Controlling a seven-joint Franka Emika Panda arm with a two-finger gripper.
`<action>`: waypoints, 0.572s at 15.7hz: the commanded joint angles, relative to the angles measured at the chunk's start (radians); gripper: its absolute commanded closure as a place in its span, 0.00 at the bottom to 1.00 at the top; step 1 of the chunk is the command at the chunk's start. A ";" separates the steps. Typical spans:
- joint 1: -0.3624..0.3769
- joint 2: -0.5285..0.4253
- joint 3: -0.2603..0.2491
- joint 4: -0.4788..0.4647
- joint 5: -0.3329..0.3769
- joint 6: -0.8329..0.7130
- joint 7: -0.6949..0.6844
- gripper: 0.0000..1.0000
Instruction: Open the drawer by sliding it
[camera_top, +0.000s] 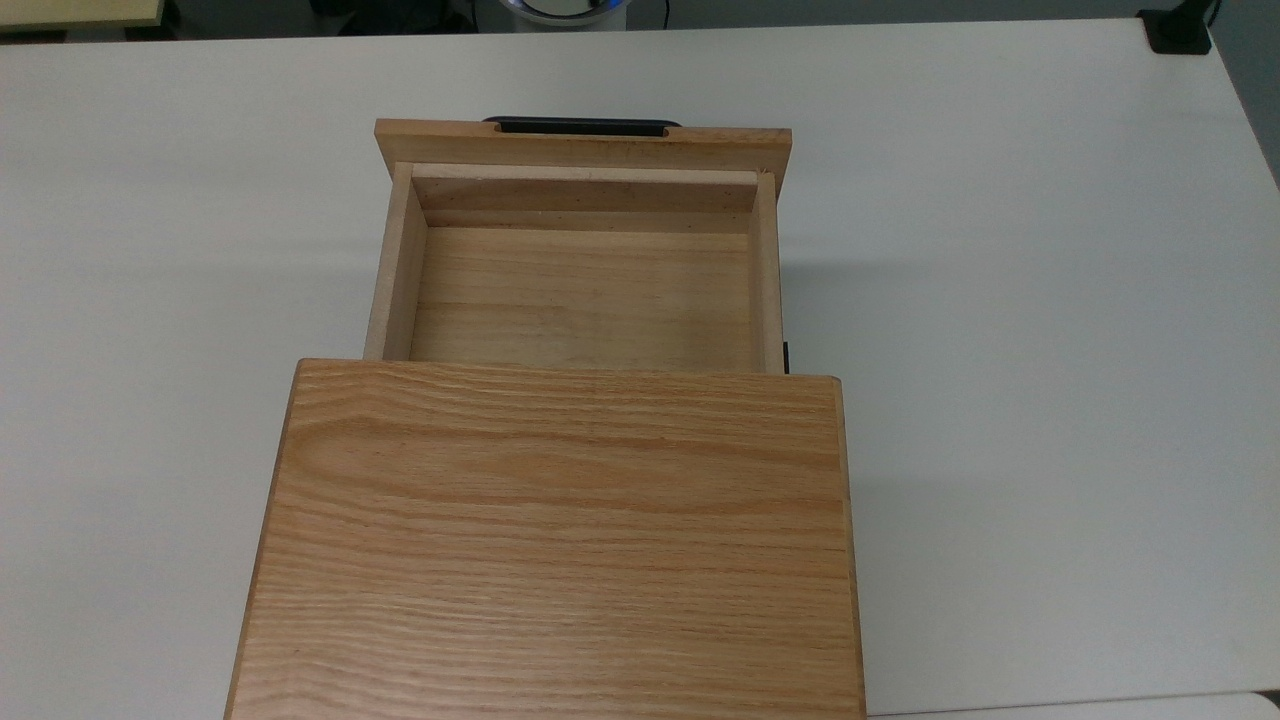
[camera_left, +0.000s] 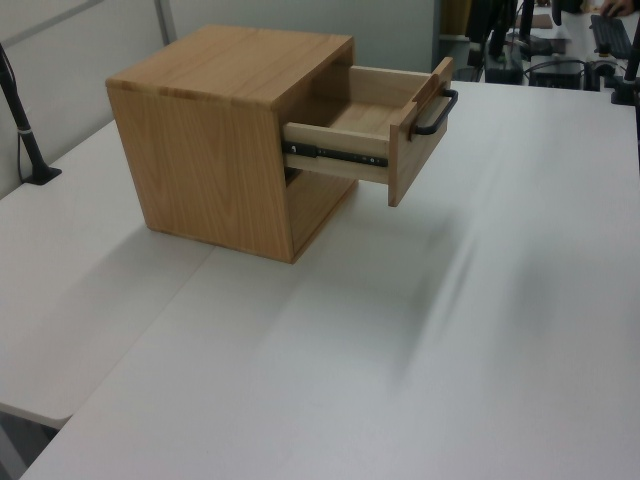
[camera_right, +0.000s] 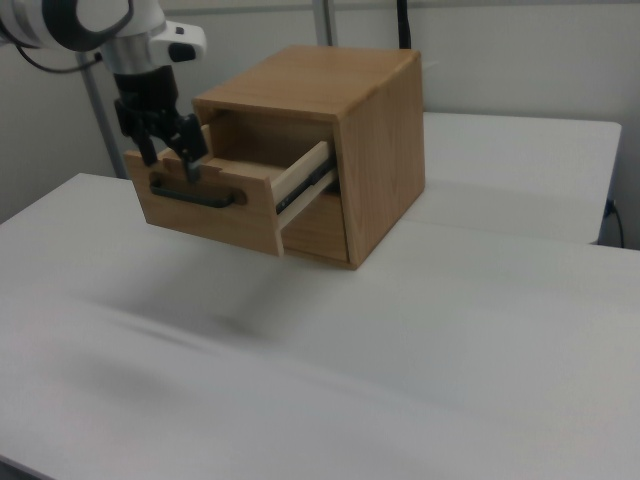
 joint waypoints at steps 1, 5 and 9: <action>-0.016 0.064 0.023 0.046 -0.086 -0.047 -0.060 0.00; -0.025 0.090 0.012 0.081 -0.111 -0.078 -0.100 0.00; -0.036 0.090 0.009 0.087 -0.120 -0.078 -0.102 0.00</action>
